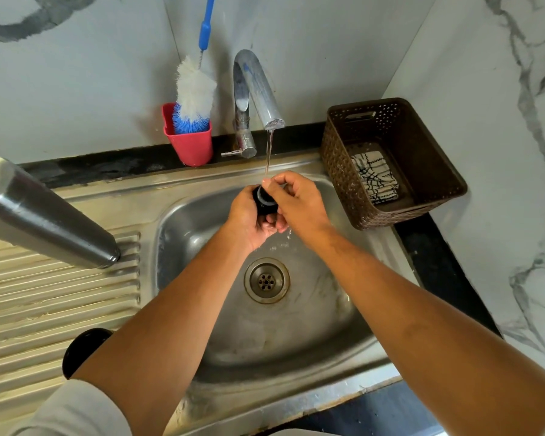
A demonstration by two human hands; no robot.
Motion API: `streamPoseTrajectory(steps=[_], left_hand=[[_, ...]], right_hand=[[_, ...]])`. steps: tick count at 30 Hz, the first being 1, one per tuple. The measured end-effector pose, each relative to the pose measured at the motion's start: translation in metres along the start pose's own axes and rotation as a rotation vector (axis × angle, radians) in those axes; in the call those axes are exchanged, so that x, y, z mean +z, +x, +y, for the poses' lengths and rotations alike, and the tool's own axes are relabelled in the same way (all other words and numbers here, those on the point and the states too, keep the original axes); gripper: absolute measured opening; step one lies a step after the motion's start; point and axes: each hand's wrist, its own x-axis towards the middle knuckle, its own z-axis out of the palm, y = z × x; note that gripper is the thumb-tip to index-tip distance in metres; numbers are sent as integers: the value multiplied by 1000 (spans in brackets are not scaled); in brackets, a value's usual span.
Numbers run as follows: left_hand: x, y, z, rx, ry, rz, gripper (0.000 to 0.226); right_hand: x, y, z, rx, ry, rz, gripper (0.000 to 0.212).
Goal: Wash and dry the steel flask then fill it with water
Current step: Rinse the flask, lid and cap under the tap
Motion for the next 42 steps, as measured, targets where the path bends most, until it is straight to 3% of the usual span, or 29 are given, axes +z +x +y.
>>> streamPoseTrajectory(steps=[4, 7, 10, 13, 16, 18, 22, 24, 26, 29, 33, 36, 39, 42], left_hand=[[-3, 0, 1, -35, -59, 19, 61], [-2, 1, -3, -37, -127, 117, 55], [-1, 2, -4, 40, -71, 173, 49], [-6, 0, -3, 185, 67, 185, 24], [-15, -9, 0, 239, 131, 121, 23], [-23, -13, 7, 208, 210, 43, 32], [-33, -20, 18, 95, 352, -91, 42], [-28, -20, 16, 94, 320, -35, 31], [-21, -20, 12, 113, 270, 142, 26], [-16, -17, 3, 123, 286, 237, 41], [-7, -23, 1, 239, 482, 293, 49], [-7, -23, 5, 250, 582, 278, 59], [-7, -21, 18, 141, 562, 281, 60], [-7, -15, 21, 71, 546, 276, 51]], right_hand=[[-5, -4, 8, -19, 26, -84, 8], [-1, -4, 7, -21, -76, -71, 19], [-2, 5, 5, 86, 20, 46, 25], [-1, 10, 9, 175, 84, 52, 18], [-1, 12, 10, 174, 76, 38, 24], [-6, 15, 7, 178, 90, 40, 30], [-8, 20, 1, 102, 53, 77, 23], [-4, 22, 2, 65, 43, 79, 19], [1, 17, 4, 8, -11, 57, 15], [7, 7, 8, -121, -364, -7, 33], [14, 8, 0, 16, -467, -62, 61], [9, 7, -6, -168, -674, -13, 52], [1, -3, -4, -427, -745, -70, 33], [2, -7, 6, -472, -710, -78, 34]])
